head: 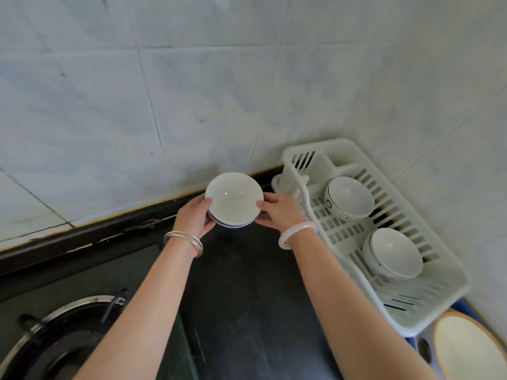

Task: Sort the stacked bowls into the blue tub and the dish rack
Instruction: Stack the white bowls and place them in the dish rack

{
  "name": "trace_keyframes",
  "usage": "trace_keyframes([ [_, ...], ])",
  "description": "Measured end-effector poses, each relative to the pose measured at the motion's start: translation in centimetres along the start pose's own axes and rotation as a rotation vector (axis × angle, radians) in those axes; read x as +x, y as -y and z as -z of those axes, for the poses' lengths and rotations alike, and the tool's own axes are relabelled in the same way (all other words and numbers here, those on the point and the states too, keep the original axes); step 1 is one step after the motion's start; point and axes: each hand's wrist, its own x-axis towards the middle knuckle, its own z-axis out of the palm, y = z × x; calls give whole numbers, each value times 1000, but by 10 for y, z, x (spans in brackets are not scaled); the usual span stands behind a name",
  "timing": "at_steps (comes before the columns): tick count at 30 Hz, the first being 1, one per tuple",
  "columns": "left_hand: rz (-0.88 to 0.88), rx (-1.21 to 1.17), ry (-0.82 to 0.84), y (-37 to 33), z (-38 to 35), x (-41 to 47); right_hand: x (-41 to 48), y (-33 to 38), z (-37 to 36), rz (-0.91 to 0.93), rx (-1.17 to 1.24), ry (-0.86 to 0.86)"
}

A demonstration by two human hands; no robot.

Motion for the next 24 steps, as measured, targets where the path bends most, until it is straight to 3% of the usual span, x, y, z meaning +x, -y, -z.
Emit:
trace_keyframes([
  [6,-38,39,229,-21,-73,-39,-36,31,82,58,36,-171],
  [13,50,222,440,-1,-159,-57,-72,20,164,3,134,-368],
  [24,175,724,684,28,-215,-28,-54,-58,192,-222,449,-498],
])
